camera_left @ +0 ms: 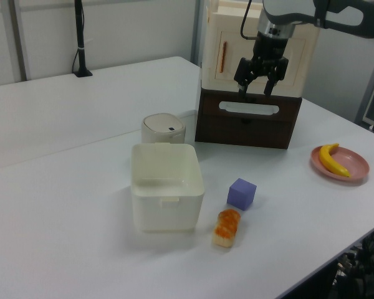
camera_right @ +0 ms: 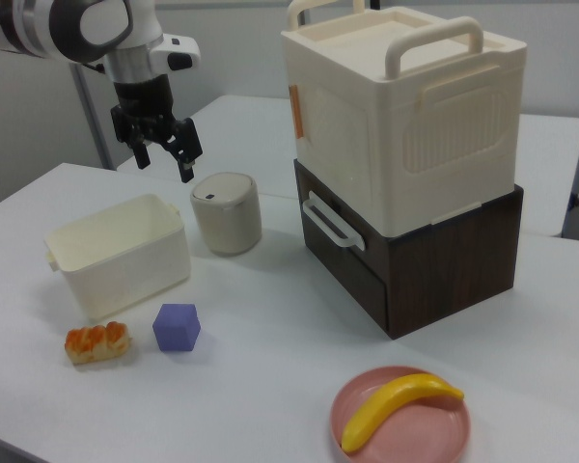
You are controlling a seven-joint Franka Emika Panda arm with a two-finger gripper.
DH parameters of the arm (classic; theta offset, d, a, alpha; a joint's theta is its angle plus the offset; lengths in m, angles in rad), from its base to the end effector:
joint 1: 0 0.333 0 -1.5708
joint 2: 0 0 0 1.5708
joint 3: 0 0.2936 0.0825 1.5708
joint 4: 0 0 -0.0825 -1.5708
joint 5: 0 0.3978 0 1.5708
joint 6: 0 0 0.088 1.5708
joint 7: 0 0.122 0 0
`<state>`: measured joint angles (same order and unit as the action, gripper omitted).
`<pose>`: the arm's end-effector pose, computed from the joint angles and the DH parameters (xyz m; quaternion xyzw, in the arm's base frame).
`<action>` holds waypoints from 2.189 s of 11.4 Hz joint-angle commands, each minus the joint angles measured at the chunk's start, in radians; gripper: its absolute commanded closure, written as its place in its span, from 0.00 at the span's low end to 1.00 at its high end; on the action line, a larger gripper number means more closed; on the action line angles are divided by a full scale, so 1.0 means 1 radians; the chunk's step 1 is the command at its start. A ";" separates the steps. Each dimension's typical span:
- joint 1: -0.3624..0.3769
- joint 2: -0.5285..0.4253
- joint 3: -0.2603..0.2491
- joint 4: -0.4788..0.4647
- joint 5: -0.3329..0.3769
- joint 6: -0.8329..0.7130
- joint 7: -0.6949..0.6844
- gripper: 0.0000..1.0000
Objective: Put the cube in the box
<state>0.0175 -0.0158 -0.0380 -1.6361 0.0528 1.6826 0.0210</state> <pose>0.5747 -0.0060 0.5744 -0.9989 0.0229 -0.0311 0.0266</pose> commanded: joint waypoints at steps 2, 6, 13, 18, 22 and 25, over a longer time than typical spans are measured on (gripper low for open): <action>0.018 -0.006 -0.019 0.007 0.007 -0.024 -0.023 0.00; 0.019 -0.015 -0.016 -0.025 0.006 -0.018 -0.021 0.00; -0.024 -0.125 0.020 -0.391 -0.063 0.241 -0.082 0.00; 0.024 -0.070 0.027 -0.476 -0.186 0.266 -0.353 0.00; 0.087 0.043 0.029 -0.472 -0.186 0.363 -0.345 0.00; 0.107 0.117 0.029 -0.475 -0.189 0.426 -0.309 0.00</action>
<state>0.1054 0.0689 -0.0010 -2.1006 -0.1126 2.0563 -0.3128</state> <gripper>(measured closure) 0.000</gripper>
